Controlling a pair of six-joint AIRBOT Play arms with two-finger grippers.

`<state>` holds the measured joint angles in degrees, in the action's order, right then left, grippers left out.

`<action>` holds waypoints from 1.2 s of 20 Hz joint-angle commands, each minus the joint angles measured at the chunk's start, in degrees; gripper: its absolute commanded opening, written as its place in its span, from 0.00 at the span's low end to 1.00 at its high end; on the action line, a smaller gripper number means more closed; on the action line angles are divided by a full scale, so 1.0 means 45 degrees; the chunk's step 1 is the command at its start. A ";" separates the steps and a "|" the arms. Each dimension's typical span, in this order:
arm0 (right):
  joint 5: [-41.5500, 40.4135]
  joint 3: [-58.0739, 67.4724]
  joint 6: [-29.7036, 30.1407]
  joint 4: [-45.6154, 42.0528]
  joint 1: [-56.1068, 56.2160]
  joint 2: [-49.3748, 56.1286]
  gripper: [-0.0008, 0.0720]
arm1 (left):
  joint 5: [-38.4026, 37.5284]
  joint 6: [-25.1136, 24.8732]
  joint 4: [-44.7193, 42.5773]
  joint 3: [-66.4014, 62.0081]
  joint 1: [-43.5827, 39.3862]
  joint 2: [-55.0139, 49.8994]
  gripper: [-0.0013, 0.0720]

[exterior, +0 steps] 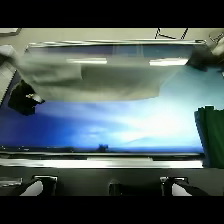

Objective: Fold the clothes and pants, and hang the long-sleeved shirts on hangers.

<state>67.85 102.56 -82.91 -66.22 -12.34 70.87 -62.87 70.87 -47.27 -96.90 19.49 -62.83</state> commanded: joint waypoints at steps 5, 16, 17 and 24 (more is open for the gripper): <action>-0.2181 0.2715 0.0141 -0.2006 -0.0005 -0.4896 0.06 | 0.3181 0.0393 -0.0160 -0.3254 0.0019 0.4634 0.05; -0.0287 0.2715 -0.1894 -0.2769 0.0000 -0.4289 0.06 | 0.2030 0.0709 -0.1972 -0.3065 0.0039 0.4172 0.05; 0.1015 0.2705 -0.2157 -0.2686 0.0010 -0.3628 0.06 | 0.1282 0.0957 -0.1943 -0.2730 0.0029 0.3769 0.05; 0.2977 -0.0874 -0.1996 -0.2531 0.0500 0.2749 0.06 | 0.1117 0.1200 -0.1797 0.4813 -0.1948 -0.0049 0.05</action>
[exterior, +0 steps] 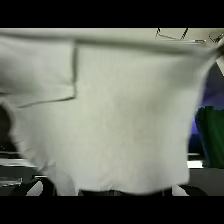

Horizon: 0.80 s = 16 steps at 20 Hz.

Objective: Fold the clothes and pants, and hang the long-sleeved shirts on hangers.

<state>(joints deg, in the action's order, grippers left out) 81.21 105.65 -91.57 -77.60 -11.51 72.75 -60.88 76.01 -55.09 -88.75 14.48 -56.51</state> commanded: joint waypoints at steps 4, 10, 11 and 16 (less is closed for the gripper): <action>-0.2385 -0.2395 -0.1069 0.0141 0.1141 0.5931 0.06 | 0.4498 0.0073 -0.0044 0.5717 -0.1836 -0.4901 0.05; -0.7572 -0.2302 -0.1841 0.0529 0.1161 0.7009 0.06 | 0.8242 0.0073 0.1739 0.4415 -0.1919 -0.7616 0.05; -0.8408 -0.2278 -0.2084 0.0529 0.1161 0.7009 0.06 | 0.8845 0.0068 0.1729 0.4206 -0.1972 -0.7645 0.05; -0.8330 -0.2278 -0.2939 0.0515 0.1156 0.7164 0.06 | 0.9131 0.0073 0.1681 0.4099 -0.2225 -0.7747 0.05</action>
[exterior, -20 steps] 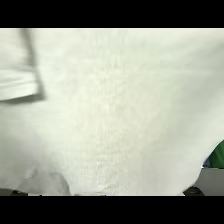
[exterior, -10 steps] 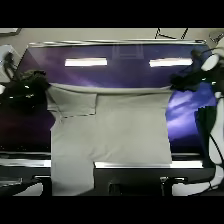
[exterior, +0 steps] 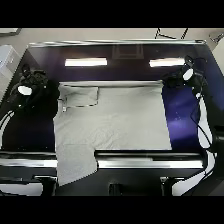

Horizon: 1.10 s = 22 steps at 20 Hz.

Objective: Fold the clothes and pants, and hang the long-sleeved shirts on hangers.

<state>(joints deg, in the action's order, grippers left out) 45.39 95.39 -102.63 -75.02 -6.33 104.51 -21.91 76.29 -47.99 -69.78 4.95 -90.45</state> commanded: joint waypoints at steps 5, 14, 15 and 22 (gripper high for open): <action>0.4741 0.0000 0.0010 -0.0908 -0.0539 -0.1005 0.06 | -0.4920 -0.0903 -0.1438 -0.0219 0.0738 0.1642 0.05; 0.8616 -0.2385 0.1331 -0.0957 -0.0364 -0.1015 0.06 | -0.8874 0.0291 -0.3483 0.2778 0.0869 0.1749 0.05; 0.8723 -0.2409 0.1336 -0.0952 -0.0364 -0.1015 0.06 | -0.8806 0.0291 -0.3487 0.2793 0.0865 0.1749 0.05; 0.8942 -0.2409 0.1292 -0.1175 -0.0364 -0.1015 0.07 | -0.8442 0.0296 -0.3483 0.2701 0.1190 0.1647 0.05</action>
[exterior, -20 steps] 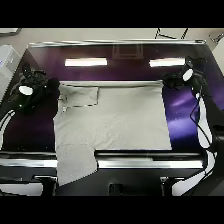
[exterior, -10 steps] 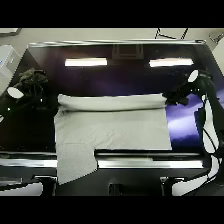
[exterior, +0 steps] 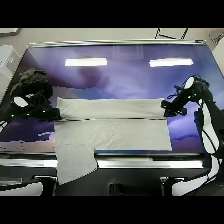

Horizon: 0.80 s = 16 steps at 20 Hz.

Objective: Fold the clothes and pants, and hang the long-sleeved shirts on hangers.

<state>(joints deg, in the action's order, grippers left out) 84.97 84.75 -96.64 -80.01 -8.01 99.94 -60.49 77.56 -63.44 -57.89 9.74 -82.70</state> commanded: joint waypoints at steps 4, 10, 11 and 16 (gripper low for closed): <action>0.0709 0.0126 0.0306 -0.0034 -0.0112 -0.0068 0.54 | -0.0690 0.0005 -0.0063 -0.0194 0.0316 -0.0175 0.70; 0.2463 -0.0719 0.0588 -0.0039 -0.2521 -0.1943 0.72 | -0.4624 -0.0287 -0.1292 -0.0389 0.2424 0.0996 0.72; 0.2137 -0.1559 0.0593 -0.0039 -0.2759 -0.2545 0.72 | -0.4799 -0.0500 -0.1297 0.0461 0.2628 0.1457 0.72; 0.1190 -0.4911 0.1239 -0.0146 -0.2856 -0.4318 0.72 | -0.4541 -0.1763 -0.1243 0.5212 0.2764 0.3798 0.72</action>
<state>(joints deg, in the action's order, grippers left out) 91.83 69.58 -92.77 -80.42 -20.03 84.33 -79.59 73.28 -68.60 -44.18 21.26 -70.81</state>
